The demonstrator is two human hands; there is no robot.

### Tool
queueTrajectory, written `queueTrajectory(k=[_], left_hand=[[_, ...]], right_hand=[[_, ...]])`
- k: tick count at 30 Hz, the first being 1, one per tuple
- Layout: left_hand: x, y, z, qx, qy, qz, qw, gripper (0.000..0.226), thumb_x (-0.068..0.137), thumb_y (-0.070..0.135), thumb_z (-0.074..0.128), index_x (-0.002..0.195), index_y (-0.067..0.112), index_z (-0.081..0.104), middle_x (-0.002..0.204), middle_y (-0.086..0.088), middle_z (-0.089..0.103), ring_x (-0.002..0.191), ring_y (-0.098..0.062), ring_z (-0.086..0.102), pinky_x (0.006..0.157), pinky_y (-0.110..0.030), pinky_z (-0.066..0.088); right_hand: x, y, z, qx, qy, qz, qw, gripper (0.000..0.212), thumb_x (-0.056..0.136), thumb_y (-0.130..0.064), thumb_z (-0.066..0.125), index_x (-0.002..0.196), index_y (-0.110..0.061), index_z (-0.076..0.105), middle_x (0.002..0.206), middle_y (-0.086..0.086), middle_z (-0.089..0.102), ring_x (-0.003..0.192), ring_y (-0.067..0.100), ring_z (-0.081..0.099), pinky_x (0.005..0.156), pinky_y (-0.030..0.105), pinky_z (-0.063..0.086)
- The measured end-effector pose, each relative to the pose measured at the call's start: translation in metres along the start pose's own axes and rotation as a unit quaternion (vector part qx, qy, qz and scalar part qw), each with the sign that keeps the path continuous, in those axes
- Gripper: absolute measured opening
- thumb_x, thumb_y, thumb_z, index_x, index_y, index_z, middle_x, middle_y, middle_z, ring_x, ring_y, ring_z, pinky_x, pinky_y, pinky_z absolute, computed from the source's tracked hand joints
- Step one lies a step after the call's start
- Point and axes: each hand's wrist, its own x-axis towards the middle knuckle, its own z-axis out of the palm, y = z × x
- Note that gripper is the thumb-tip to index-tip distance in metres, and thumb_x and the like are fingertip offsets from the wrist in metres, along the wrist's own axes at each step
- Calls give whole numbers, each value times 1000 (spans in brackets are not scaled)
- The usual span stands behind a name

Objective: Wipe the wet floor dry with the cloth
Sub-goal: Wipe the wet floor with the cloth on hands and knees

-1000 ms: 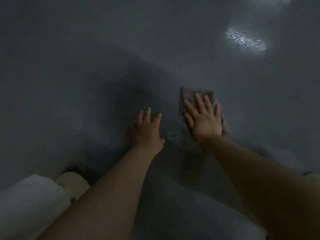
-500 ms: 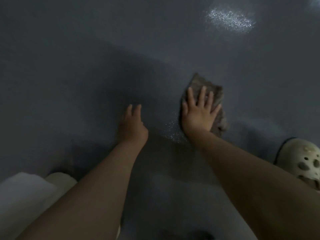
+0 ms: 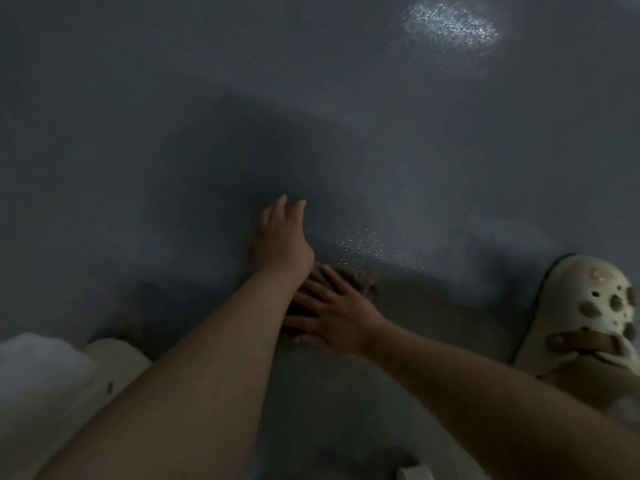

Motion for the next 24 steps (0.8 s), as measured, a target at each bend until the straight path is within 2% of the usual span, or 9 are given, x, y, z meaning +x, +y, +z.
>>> queueTrajectory(k=[4, 6, 7, 10, 12, 14, 18, 21, 24], left_hand=[[-1, 12, 6, 9, -14, 5, 1000, 63, 92, 6, 46, 149, 20, 24, 158, -5, 9, 144, -25, 8, 117, -38, 16], [-3, 19, 9, 23, -37, 21, 999, 61, 93, 9, 47, 149, 21, 23, 158, -6, 7, 144, -25, 5, 116, -38, 14], [-4, 23, 11, 33, -51, 31, 998, 61, 94, 13, 48, 149, 22, 23, 158, -6, 4, 145, -25, 4, 116, -38, 13], [-6, 34, 18, 60, -90, 51, 993, 73, 90, 34, 61, 149, 26, 20, 159, -7, -4, 145, -25, -2, 116, -41, 11], [-7, 40, 21, 96, -111, 59, 987, 91, 80, 45, 69, 151, 28, 14, 158, -8, -10, 145, -26, -4, 116, -41, 8], [-7, 43, 23, 146, -122, 65, 979, 103, 76, 46, 74, 152, 28, 6, 158, -10, -13, 146, -27, -3, 117, -41, 7], [-5, 47, 24, 207, -119, 69, 969, 104, 75, 43, 76, 151, 26, 7, 158, -14, -8, 145, -30, 1, 117, -42, 8], [-4, 51, 26, 219, -114, 61, 967, 104, 73, 42, 78, 150, 25, 10, 158, -15, -5, 145, -31, 4, 117, -44, 8], [-2, 53, 26, 218, -118, 52, 967, 105, 72, 41, 78, 150, 26, 11, 158, -14, -5, 145, -32, 3, 117, -46, 7]], right_hand=[[-25, 70, -12, -10, -10, 104, 994, 49, 95, -55, 17, 144, -48, 18, 157, -3, 8, 143, 24, -4, 111, 55, -7], [-40, 105, -24, 6, 33, 227, 973, 50, 94, -52, 18, 144, -43, 24, 157, 2, 18, 145, 28, 10, 110, 59, 3], [-49, 123, -28, 11, 61, 299, 952, 51, 94, -52, 19, 144, -42, 27, 156, 4, 22, 145, 29, 15, 109, 62, 7], [-78, 169, -36, 80, 34, 493, 866, 49, 99, -51, 17, 147, -46, 11, 160, -1, -1, 146, 24, -7, 106, 68, -5], [-89, 183, -41, 117, 32, 563, 817, 49, 99, -51, 16, 147, -47, 6, 159, -2, -9, 145, 24, -14, 106, 70, -6], [-88, 185, -41, 143, 48, 589, 794, 50, 99, -52, 15, 147, -47, 4, 159, -4, -12, 145, 25, -16, 108, 69, -4], [-71, 162, -38, 166, 75, 603, 776, 49, 99, -51, 17, 147, -47, 6, 160, -4, -8, 146, 25, -12, 111, 63, -4], [-65, 131, -34, 155, 70, 571, 803, 49, 100, -50, 20, 147, -47, 8, 160, -2, -6, 146, 27, -10, 112, 62, -3], [-62, 82, -18, 117, 71, 492, 859, 50, 97, -51, 23, 147, -44, 19, 159, 3, 9, 146, 32, 4, 109, 64, 1]])
